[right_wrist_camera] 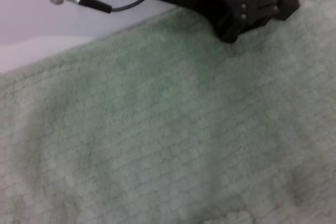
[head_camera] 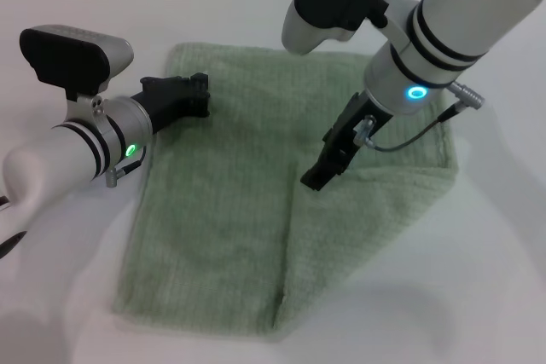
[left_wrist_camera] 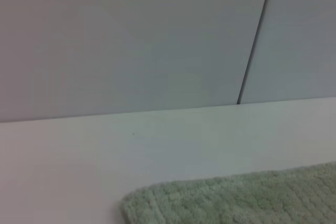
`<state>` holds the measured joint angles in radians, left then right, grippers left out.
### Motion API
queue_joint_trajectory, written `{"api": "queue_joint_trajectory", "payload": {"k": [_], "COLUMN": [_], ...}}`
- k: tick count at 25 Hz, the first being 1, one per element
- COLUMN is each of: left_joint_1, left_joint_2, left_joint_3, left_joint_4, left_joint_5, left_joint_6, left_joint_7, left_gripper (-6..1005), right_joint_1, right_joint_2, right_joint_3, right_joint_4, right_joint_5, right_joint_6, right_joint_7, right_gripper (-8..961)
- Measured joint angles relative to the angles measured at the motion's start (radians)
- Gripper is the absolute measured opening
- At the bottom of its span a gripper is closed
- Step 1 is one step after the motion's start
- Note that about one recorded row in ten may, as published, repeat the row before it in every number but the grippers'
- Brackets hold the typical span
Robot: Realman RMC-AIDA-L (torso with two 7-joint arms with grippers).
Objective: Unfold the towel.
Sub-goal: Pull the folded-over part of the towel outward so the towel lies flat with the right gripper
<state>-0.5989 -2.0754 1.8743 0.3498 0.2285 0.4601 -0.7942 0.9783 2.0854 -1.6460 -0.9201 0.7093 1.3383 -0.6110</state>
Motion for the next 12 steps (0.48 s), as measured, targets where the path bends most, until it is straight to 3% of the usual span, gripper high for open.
{"api": "queue_joint_trajectory", "payload": {"k": [12], "left_joint_1": [0.004], "left_joint_2": [-0.002], "left_joint_3": [0.0], "left_joint_4": [0.0], "left_joint_5": [0.0], "left_joint_6": [0.004], "left_joint_7": [-0.005], "left_gripper": [-1], "right_joint_1": [0.022], "right_joint_2": [0.001], "right_joint_3": [-0.016], "right_joint_4": [0.07], "right_joint_5": [0.044], "right_joint_6": [-0.044], "right_joint_7": [-0.037], "right_gripper": [735]}}
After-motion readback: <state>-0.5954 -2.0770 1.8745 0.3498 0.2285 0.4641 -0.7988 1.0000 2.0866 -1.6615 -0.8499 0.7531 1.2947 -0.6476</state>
